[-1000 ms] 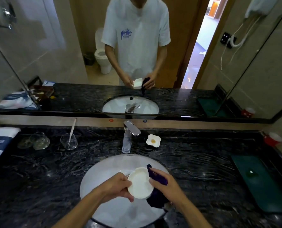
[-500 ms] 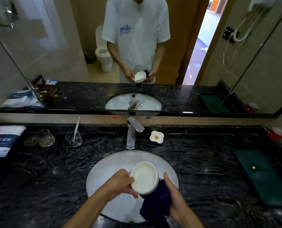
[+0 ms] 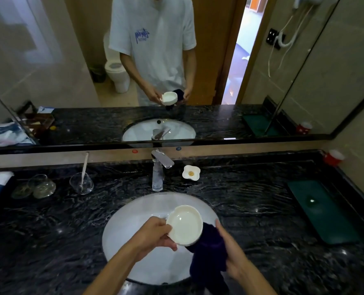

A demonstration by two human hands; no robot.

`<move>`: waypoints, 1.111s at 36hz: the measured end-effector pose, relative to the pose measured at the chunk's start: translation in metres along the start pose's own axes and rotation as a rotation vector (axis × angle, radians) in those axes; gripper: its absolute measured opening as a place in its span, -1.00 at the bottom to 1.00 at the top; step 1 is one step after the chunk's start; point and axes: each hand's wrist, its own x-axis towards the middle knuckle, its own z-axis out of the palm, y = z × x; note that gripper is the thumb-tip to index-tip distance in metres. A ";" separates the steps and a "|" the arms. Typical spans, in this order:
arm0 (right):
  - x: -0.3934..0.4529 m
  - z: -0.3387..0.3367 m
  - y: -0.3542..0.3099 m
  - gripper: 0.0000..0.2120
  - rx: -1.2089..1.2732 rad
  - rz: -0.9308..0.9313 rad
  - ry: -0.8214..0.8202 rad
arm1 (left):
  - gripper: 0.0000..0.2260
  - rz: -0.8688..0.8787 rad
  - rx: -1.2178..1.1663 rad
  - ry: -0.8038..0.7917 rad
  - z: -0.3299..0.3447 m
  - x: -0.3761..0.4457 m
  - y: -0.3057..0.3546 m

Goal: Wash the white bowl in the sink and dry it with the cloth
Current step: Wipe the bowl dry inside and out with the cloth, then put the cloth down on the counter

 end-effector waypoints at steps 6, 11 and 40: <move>0.002 -0.063 -0.059 -0.39 0.029 -0.119 0.154 | -0.79 -0.004 -0.238 0.081 0.021 0.012 -0.021; 0.013 -0.121 -0.112 -0.39 -0.101 -0.174 0.196 | -0.77 -0.001 -0.458 0.125 0.053 0.020 -0.037; 0.038 -0.197 -0.192 -0.50 -1.088 -0.378 0.517 | -0.80 0.046 -0.508 0.315 0.170 0.035 -0.060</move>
